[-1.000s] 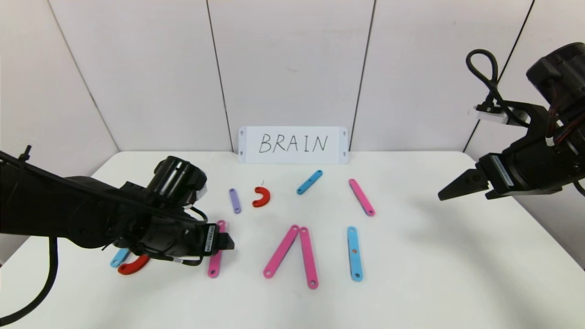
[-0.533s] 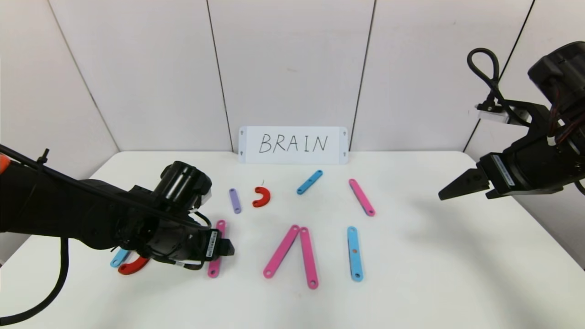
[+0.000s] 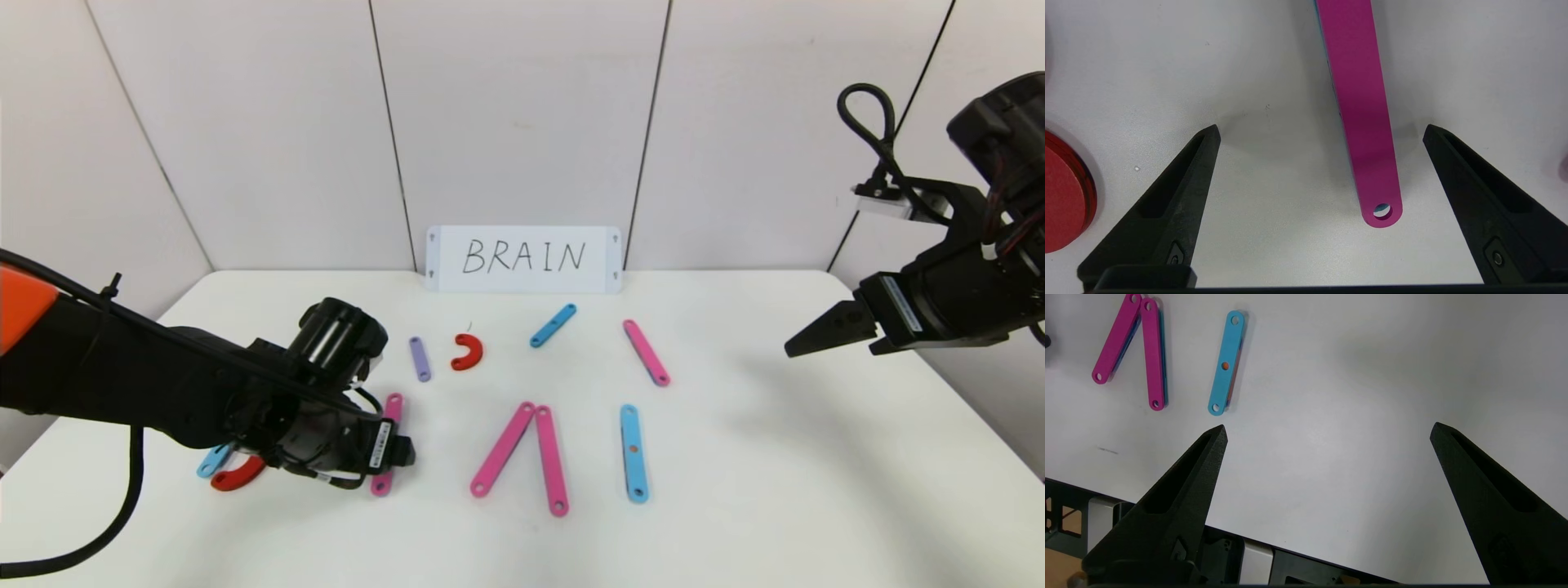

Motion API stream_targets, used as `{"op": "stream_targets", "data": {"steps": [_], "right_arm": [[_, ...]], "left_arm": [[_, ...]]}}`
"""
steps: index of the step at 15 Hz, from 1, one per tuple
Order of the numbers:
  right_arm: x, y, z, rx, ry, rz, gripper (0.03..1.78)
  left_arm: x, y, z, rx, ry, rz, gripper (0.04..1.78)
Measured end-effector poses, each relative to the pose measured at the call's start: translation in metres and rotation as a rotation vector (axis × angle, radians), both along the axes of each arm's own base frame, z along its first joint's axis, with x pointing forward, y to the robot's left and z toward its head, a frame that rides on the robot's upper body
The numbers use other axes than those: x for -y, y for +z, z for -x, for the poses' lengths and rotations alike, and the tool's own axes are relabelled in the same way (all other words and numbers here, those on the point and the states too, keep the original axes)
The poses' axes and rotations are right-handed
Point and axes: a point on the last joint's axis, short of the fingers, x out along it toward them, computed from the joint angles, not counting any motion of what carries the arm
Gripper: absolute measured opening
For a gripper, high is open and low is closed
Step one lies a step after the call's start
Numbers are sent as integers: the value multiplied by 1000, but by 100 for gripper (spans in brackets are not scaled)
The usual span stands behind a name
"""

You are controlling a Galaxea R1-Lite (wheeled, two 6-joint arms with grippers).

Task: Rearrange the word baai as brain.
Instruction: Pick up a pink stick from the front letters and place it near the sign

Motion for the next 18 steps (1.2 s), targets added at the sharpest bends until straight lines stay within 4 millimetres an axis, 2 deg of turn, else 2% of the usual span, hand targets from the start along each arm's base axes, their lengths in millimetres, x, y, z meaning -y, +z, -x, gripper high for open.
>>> {"op": "stream_targets", "data": {"steps": [4, 6, 8, 12, 14, 15, 18], "right_arm": [[0, 0, 0, 0, 0, 0, 174], [0, 0, 0, 0, -1, 1, 174], [0, 0, 0, 0, -1, 1, 174], [0, 0, 0, 0, -1, 1, 174], [0, 0, 0, 0, -1, 1, 174], [0, 0, 0, 0, -1, 1, 174], [0, 0, 0, -1, 1, 1, 174]], "left_arm": [[4, 0, -5, 31, -8, 16, 172], [6, -2, -7, 40, -11, 21, 159], [7, -3, -7, 39, -12, 19, 139], [8, -4, -7, 39, -12, 16, 67], [8, -3, -6, 40, -15, 16, 38], [9, -3, -6, 40, -15, 16, 31], [10, 0, -8, 75, -3, 8, 30]]}}
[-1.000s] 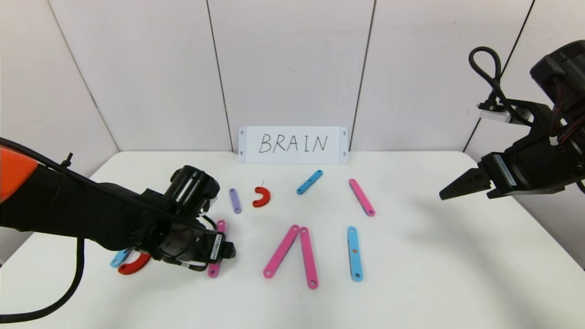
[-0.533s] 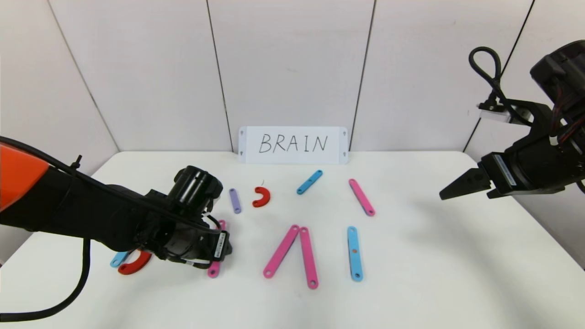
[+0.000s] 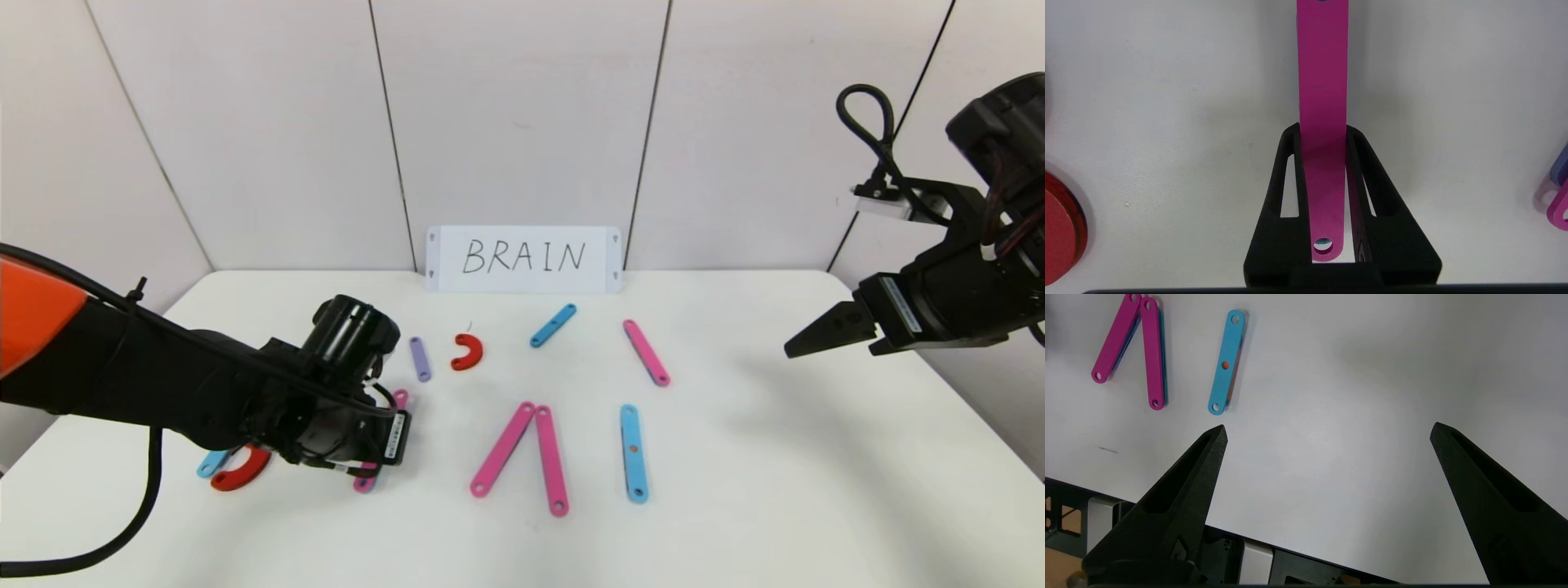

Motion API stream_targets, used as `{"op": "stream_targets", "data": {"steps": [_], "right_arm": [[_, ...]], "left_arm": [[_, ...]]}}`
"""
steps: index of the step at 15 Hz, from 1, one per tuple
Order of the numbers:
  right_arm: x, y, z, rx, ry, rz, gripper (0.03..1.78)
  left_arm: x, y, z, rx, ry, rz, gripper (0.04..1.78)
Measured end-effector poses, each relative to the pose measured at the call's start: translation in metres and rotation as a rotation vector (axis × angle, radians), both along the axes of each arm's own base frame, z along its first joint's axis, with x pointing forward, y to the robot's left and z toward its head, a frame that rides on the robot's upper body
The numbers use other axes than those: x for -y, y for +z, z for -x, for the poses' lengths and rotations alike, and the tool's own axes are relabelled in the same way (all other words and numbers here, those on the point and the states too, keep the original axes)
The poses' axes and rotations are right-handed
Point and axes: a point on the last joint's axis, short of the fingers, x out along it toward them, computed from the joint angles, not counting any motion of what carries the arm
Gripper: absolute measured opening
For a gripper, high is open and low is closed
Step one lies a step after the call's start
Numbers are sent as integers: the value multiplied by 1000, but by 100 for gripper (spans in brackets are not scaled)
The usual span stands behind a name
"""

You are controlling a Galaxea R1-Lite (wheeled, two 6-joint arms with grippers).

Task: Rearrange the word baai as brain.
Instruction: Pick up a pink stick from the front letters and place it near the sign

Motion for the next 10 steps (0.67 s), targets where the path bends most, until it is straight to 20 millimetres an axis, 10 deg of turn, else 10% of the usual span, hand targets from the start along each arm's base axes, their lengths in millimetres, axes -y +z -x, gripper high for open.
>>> {"op": "stream_targets", "data": {"steps": [10], "right_arm": [[-2, -3, -2, -12, 8, 1, 174]], "left_arm": [[14, 31, -25, 155, -20, 32, 30]]}}
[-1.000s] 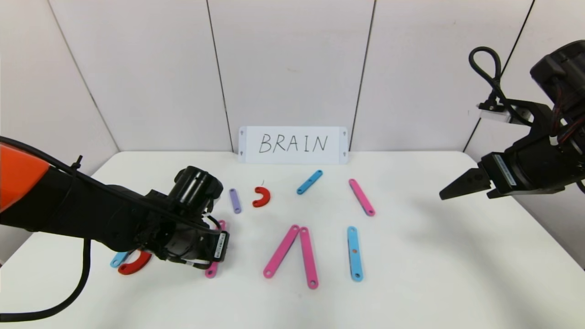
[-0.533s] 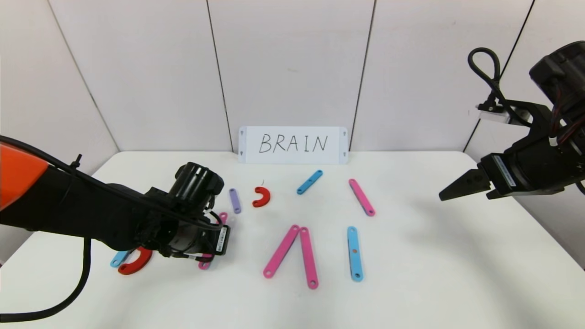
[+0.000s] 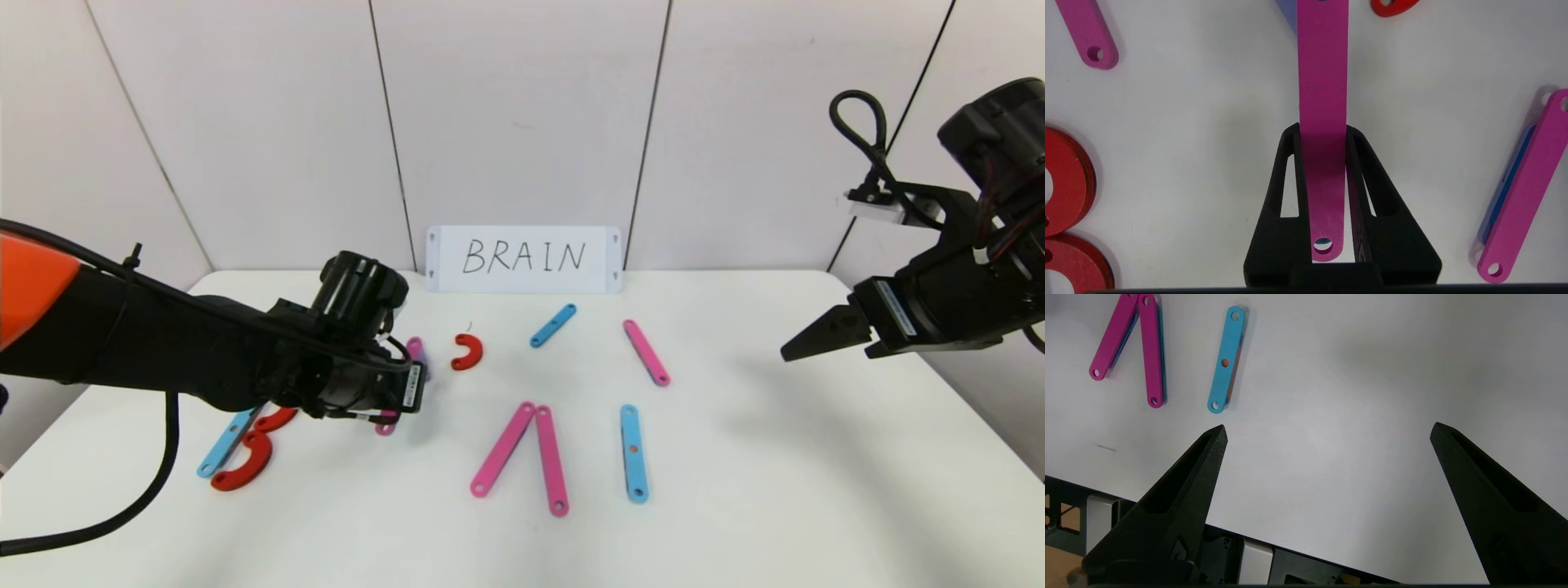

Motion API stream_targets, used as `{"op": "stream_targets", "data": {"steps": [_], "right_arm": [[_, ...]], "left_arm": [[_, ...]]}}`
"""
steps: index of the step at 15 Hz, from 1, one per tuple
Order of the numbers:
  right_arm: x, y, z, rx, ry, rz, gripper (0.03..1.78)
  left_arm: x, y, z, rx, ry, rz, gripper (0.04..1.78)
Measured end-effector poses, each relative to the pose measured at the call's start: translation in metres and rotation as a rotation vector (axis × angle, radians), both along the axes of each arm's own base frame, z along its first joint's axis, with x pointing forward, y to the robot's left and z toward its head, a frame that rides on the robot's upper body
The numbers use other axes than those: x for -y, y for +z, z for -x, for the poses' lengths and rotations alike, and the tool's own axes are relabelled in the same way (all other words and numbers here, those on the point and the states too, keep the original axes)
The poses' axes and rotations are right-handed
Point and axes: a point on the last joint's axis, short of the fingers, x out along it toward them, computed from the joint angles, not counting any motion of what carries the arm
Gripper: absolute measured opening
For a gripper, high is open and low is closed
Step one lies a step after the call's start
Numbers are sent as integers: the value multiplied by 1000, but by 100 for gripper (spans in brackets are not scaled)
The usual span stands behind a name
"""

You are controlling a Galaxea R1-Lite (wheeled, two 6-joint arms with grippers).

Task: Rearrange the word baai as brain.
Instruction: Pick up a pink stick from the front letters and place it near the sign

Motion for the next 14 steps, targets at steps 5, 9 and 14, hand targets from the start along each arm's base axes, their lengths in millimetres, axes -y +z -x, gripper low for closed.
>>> {"op": "stream_targets", "data": {"steps": [5, 9, 14], "right_arm": [[0, -3, -3, -10, 0, 1, 174], [2, -4, -7, 4, -9, -2, 174], [3, -6, -9, 18, -15, -2, 174]], "left_arm": [[30, 3, -15, 41, -69, 7, 30], [46, 3, -26, 60, -99, 11, 30], [68, -5, -38, 74, -147, 3, 30]]}}
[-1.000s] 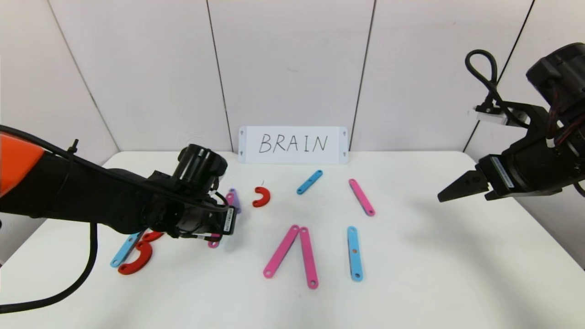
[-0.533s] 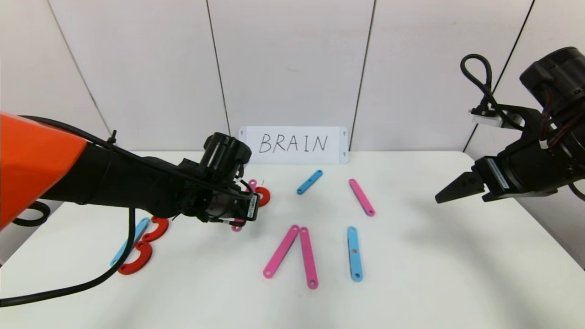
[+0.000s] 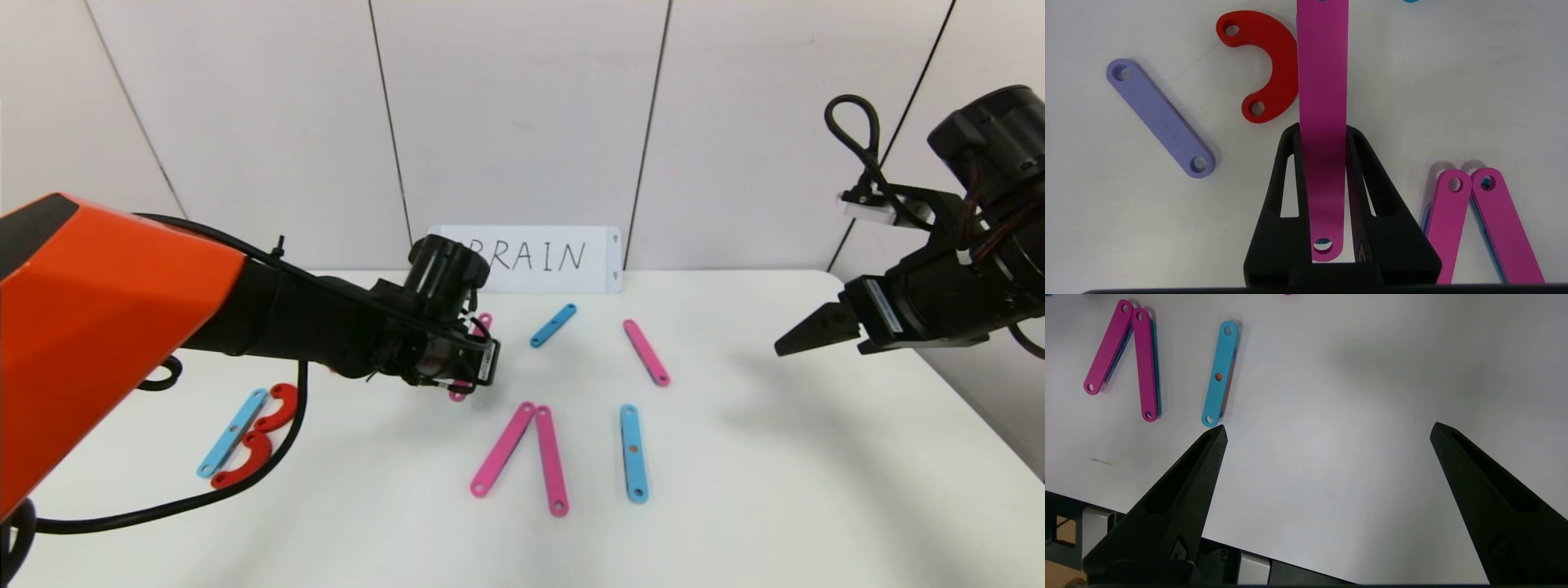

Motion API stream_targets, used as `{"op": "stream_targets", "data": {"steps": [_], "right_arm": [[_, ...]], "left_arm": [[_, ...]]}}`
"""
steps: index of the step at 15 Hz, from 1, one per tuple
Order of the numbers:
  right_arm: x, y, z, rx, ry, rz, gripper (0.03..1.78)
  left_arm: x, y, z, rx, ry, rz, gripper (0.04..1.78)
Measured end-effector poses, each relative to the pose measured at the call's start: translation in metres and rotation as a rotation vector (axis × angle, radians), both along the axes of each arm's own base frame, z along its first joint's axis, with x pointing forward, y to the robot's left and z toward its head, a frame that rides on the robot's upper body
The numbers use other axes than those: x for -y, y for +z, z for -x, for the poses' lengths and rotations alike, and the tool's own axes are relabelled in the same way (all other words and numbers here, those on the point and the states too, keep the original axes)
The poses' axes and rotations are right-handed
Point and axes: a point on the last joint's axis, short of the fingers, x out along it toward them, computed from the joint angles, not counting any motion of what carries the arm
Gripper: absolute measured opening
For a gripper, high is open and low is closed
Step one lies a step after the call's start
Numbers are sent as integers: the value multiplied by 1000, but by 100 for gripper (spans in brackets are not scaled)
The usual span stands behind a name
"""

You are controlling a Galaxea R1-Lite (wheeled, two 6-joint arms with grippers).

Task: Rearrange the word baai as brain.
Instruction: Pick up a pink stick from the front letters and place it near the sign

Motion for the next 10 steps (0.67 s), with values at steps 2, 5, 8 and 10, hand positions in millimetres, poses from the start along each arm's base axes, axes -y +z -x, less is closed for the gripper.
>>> {"op": "stream_targets", "data": {"steps": [2, 5, 8, 10], "right_arm": [[0, 0, 0, 0, -1, 0, 174], [2, 1, 0, 10, -7, -1, 174], [7, 4, 3, 28, -16, 2, 174], [9, 7, 7, 41, -15, 4, 174]], "left_arm": [[6, -5, -4, -1, -7, -1, 30], [17, -9, -9, 4, -23, 3, 30], [30, -9, -16, 21, -39, 15, 30], [35, -10, -22, 36, -51, 12, 30]]}}
